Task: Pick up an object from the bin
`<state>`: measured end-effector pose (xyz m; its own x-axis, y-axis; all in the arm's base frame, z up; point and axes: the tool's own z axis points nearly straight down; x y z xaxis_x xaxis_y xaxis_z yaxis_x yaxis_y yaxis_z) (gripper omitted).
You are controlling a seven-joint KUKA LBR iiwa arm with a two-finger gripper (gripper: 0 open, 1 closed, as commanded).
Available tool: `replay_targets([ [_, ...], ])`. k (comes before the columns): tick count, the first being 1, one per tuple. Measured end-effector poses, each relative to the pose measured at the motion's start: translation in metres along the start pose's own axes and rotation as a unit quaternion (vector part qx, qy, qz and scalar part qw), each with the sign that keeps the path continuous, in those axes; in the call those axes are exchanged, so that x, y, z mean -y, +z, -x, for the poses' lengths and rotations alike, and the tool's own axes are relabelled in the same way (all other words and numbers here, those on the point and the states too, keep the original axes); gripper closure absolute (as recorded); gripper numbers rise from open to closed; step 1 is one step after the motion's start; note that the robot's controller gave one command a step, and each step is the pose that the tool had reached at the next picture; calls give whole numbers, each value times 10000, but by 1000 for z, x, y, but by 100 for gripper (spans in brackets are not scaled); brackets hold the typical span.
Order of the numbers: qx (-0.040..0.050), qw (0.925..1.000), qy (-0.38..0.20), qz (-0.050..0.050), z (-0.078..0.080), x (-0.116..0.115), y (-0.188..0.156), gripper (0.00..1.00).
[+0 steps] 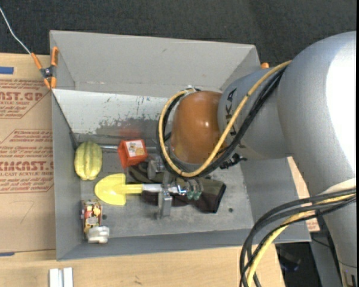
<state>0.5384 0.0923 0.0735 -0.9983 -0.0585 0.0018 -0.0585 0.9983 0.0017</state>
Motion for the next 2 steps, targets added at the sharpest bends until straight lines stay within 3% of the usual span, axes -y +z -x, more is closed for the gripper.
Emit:
replay_targets([
  [1, 13, 9979, 652, 7, 1, 13, 3, 0],
  [2, 12, 10000, 10, 0, 1, 0, 0, 0],
])
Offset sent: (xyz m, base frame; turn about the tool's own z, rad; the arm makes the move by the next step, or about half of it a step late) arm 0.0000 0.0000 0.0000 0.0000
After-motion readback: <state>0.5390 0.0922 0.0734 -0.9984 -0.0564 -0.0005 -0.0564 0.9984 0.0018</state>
